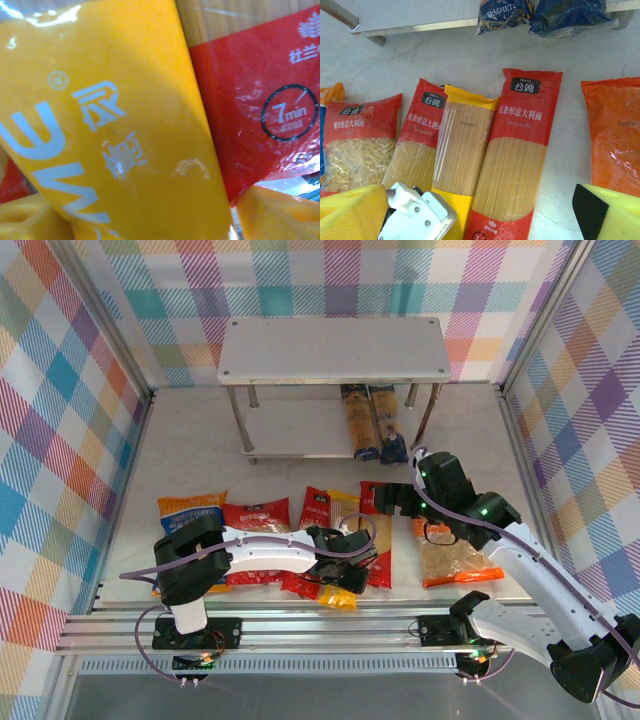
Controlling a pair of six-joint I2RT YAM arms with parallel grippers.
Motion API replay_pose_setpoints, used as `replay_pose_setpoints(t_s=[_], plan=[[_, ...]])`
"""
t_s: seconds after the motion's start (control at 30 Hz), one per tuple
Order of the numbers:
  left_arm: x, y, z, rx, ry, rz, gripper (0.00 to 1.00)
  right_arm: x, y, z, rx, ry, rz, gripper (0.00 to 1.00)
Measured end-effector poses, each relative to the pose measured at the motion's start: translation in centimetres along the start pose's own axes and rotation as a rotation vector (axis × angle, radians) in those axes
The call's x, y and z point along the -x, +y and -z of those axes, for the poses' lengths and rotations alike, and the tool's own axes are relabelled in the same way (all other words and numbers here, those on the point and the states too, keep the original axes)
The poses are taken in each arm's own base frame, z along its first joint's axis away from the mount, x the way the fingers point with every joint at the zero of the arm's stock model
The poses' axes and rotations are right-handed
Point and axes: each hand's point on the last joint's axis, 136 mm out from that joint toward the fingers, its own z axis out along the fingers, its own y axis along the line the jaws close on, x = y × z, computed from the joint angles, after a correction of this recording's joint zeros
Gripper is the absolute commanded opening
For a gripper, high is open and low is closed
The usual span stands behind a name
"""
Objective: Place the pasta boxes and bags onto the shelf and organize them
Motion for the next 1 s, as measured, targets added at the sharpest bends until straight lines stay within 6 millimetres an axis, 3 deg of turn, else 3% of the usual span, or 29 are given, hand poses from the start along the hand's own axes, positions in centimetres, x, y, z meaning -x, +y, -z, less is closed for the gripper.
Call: replay_pose_setpoints(t_s=[0.07,0.2,0.23,0.3,0.33,0.4,0.6,0.83,1.0], plan=[[0.1,-0.1,0.0,-0.004,-0.002,0.001,0.54,0.0,0.1,0.1,0.002,-0.002,0.001,0.96],[0.2,-0.2,0.0,-0.008,-0.005,-0.001,0.44,0.0,0.1,0.1,0.003,-0.003,0.001,0.96],[0.2,-0.2,0.0,-0.010,-0.007,0.008,0.35,0.0,0.1,0.1,0.003,-0.003,0.001,0.96],[0.3,-0.3,0.3,-0.022,-0.018,0.026,0.03,0.0,0.1,0.1,0.003,-0.003,0.001,0.96],[0.4,-0.4,0.7,-0.031,-0.028,0.035,0.00,0.0,0.1,0.1,0.003,-0.003,0.001,0.96],[0.7,-0.4,1.7,-0.054,-0.052,0.031,0.00,0.0,0.1,0.1,0.003,-0.003,0.001,0.96],[0.8,0.1,2.0,-0.086,-0.069,0.037,0.00,0.0,0.1,0.1,0.003,-0.003,0.001,0.96],[-0.4,4.4,3.8,-0.054,-0.052,0.076,0.00,0.0,0.0,0.1,0.000,-0.005,0.001,0.97],[0.0,5.9,6.0,-0.064,-0.071,0.098,0.00,0.0,0.0,0.1,0.000,-0.004,0.001,0.96]])
